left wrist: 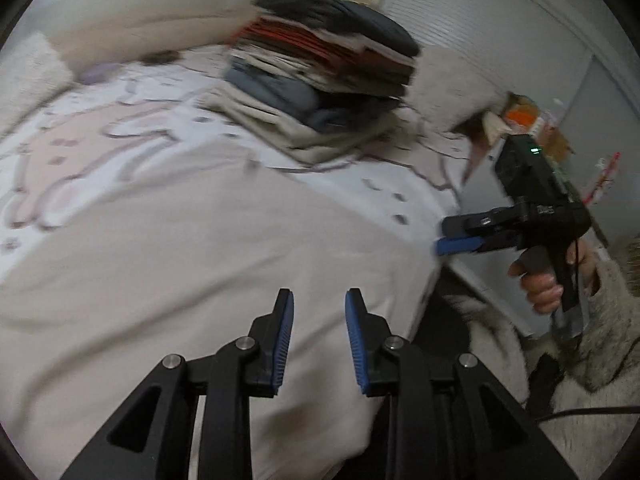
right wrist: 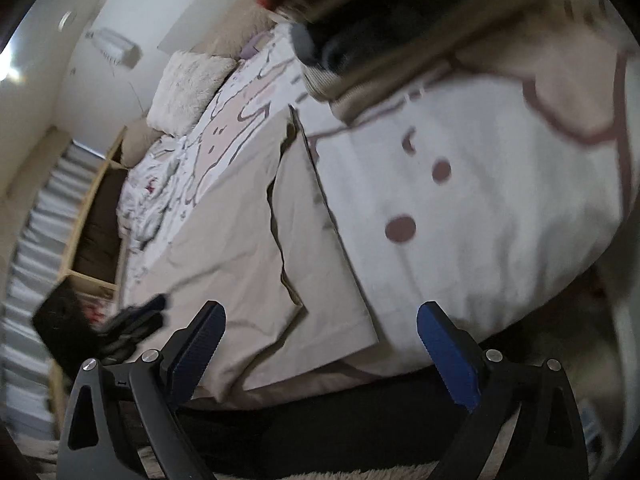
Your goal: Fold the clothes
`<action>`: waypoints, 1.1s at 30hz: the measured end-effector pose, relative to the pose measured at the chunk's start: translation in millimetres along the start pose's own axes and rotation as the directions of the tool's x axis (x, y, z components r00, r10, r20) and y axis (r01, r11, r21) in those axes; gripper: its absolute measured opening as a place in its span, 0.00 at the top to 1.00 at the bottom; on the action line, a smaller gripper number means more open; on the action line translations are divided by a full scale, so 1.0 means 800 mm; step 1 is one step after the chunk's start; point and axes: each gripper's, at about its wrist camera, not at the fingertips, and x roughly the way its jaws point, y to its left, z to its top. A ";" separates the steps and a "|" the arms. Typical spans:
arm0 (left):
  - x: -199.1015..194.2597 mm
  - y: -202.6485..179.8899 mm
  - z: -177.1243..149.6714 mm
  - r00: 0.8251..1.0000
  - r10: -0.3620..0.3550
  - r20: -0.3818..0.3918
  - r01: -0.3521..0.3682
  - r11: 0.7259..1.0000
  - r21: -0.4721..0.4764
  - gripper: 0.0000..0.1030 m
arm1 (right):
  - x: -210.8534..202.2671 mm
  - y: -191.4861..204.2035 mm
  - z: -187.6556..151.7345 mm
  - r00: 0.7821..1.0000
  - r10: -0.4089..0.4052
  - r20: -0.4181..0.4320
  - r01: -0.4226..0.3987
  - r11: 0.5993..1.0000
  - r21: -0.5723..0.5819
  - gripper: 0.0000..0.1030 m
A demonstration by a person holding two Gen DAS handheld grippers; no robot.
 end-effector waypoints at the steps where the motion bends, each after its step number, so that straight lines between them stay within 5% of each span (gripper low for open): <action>1: 0.012 -0.002 -0.001 1.000 -0.027 -0.007 0.027 1.000 -0.007 0.74 | 0.005 -0.006 0.000 0.999 0.030 -0.015 -0.029 0.999 0.017 0.14; 6: 0.063 -0.005 -0.013 0.992 -0.111 -0.064 0.109 0.993 -0.038 0.74 | 0.024 -0.016 -0.004 0.981 0.186 -0.052 -0.183 0.982 0.048 0.14; 9: 0.079 -0.004 -0.021 0.991 -0.107 -0.082 0.104 0.994 -0.036 0.74 | 0.040 -0.008 -0.004 0.948 0.303 -0.101 -0.297 0.953 0.062 0.20; 11: 0.078 -0.002 -0.020 0.990 -0.117 -0.078 0.114 0.992 -0.047 0.74 | 0.054 -0.001 -0.004 0.942 0.308 -0.135 -0.303 0.951 0.055 0.21; 15: 0.070 -0.003 -0.019 0.991 -0.120 -0.065 0.117 0.991 -0.059 0.74 | 0.066 0.003 0.002 0.935 0.318 -0.158 -0.309 0.948 0.077 0.43; 16: 0.067 -0.008 -0.018 0.992 -0.110 -0.057 0.107 0.993 -0.042 0.74 | 0.067 0.003 0.003 0.939 0.304 -0.164 -0.293 0.952 0.088 0.48; 18: 0.060 -0.019 -0.017 0.995 -0.087 -0.039 0.087 0.996 -0.005 0.73 | 0.069 0.002 0.004 0.945 0.276 -0.174 -0.258 0.959 0.116 0.74; 20: 0.048 -0.042 -0.016 0.999 -0.053 0.009 0.053 0.996 0.076 0.53 | 0.070 0.001 0.006 0.950 0.255 -0.182 -0.228 0.961 0.154 0.87; 23: 0.031 -0.079 -0.018 0.996 -0.001 0.092 -0.018 0.979 0.202 0.33 | 0.059 0.008 0.010 0.947 0.276 -0.163 -0.245 0.952 0.184 0.90; 25: 0.029 -0.099 -0.018 0.992 0.036 0.119 -0.067 0.962 0.266 0.30 | 0.050 0.012 0.014 0.944 0.296 -0.147 -0.267 0.944 0.193 0.91; 31: 0.058 -0.103 -0.010 0.979 0.174 0.106 -0.197 0.940 0.277 0.30 | 0.047 0.032 0.025 0.932 0.328 -0.151 -0.297 0.935 0.196 0.91; 33: 0.061 -0.097 -0.007 0.974 0.198 0.112 -0.221 0.941 0.256 0.39 | 0.047 0.037 0.027 0.933 0.324 -0.157 -0.295 0.938 0.184 0.91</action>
